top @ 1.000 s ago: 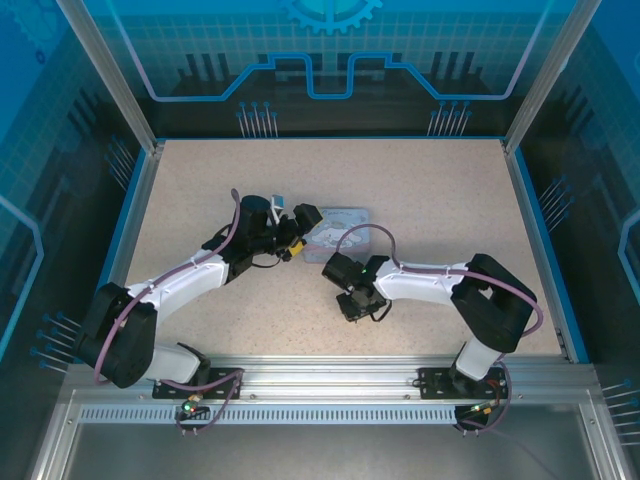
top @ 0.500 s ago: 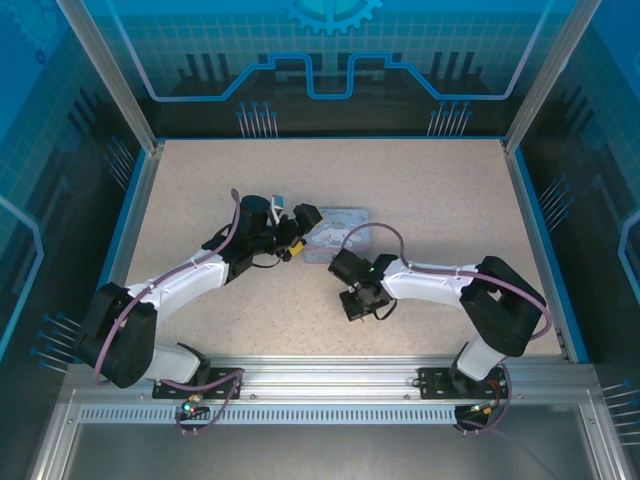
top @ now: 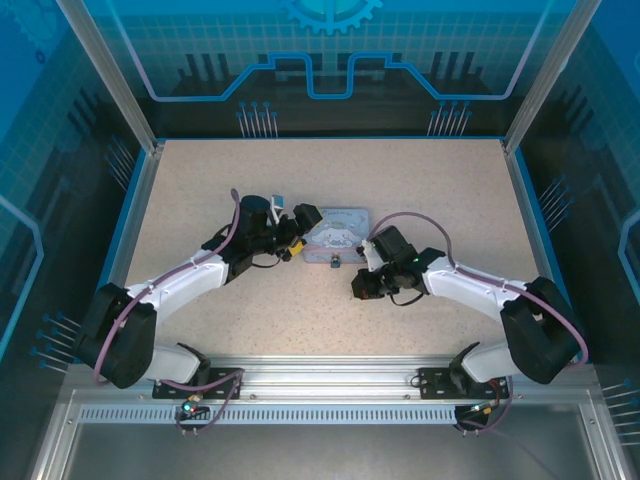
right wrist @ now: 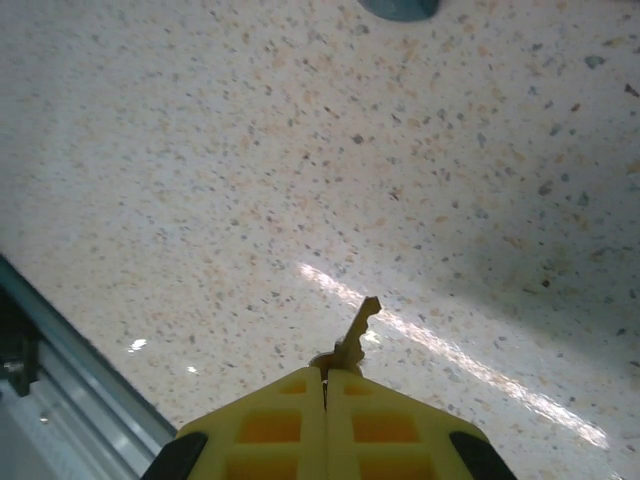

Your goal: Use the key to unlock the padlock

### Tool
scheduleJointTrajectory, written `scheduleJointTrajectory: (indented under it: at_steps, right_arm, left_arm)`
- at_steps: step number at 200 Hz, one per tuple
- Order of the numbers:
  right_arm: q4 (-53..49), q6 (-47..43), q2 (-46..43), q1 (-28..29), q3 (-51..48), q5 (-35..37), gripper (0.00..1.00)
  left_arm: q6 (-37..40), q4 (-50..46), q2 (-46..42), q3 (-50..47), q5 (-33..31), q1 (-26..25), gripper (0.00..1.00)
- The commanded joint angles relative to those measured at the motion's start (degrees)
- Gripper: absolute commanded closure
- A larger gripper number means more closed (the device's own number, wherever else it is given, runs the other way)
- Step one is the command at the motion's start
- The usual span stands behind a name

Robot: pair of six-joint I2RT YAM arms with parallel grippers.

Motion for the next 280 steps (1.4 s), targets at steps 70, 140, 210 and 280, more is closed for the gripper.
scheduleJointTrajectory:
  at_steps: [70, 140, 210, 280]
  right_arm:
    - [13.3, 5.7, -6.1, -4.6, -5.2, -12.1, 1.00]
    - [19.8, 7.2, -9.7, -8.1, -5.0, -17.8, 1.00]
    - [20.7, 6.2, -10.6, -9.6, -3.4, -20.7, 1.00]
    - [18.7, 4.7, -11.8, -10.2, -3.0, -21.0, 1.00]
  left_arm:
    - [-1.8, 2.7, -1.4, -2.4, 1.3, -0.8, 0.01]
    - [-4.4, 8.7, 1.3, -2.5, 4.3, -3.8, 0.10]
    - [-5.9, 13.4, 5.1, -1.8, 5.6, -7.0, 0.21]
    - [-6.3, 15.7, 9.3, -0.1, 6.6, -9.4, 0.32]
